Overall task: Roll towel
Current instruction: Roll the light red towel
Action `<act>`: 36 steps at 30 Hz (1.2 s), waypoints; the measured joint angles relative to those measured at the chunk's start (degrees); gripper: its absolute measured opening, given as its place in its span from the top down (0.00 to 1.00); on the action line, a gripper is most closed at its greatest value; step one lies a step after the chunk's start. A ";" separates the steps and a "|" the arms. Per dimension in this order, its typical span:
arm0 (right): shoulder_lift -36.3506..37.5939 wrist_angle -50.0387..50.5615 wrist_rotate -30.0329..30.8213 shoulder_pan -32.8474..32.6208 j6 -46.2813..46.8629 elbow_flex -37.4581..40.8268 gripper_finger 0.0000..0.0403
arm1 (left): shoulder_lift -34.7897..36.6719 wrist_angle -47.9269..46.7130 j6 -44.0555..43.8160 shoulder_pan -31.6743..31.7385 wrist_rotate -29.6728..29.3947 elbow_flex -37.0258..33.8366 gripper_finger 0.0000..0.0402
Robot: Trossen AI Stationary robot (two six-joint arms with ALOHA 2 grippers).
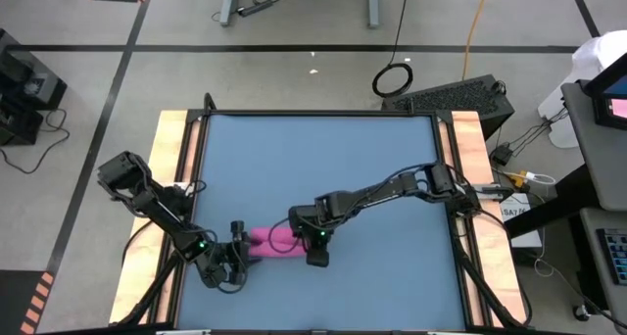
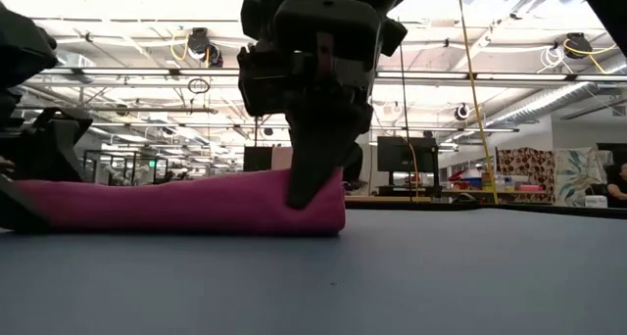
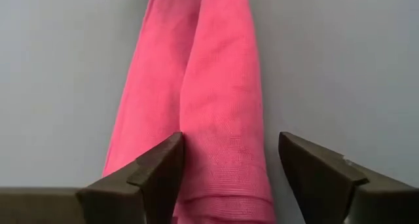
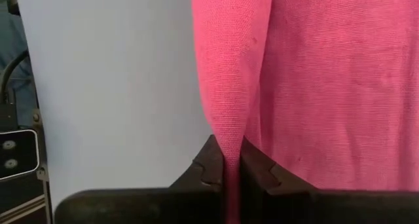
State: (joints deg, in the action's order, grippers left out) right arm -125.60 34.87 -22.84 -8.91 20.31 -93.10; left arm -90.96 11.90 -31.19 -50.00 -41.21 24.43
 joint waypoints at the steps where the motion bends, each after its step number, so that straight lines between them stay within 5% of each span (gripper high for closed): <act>1: 0.00 0.02 -0.18 0.00 -0.07 0.00 0.99 | -0.06 0.06 -0.25 0.01 0.04 0.00 0.38; 11: 0.00 0.55 0.25 -0.20 -0.20 0.00 0.97 | -0.04 0.09 -6.80 0.95 3.39 0.07 0.69; 17: 0.34 1.02 2.56 -0.88 -0.10 0.00 0.85 | 0.68 -0.11 -15.26 2.58 7.55 -0.63 0.90; 27: 5.21 6.89 20.58 -6.13 -4.63 0.02 0.59 | 3.87 -1.67 -23.02 6.36 14.19 -1.36 0.90; 36: 5.42 5.57 41.00 -15.67 -5.37 -0.04 0.57 | 3.94 -2.22 -25.56 9.14 18.28 -1.36 0.89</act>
State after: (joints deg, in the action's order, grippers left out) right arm -120.18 40.44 18.15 -24.58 14.94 -93.14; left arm -87.02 9.68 -56.76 -40.86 -22.93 23.07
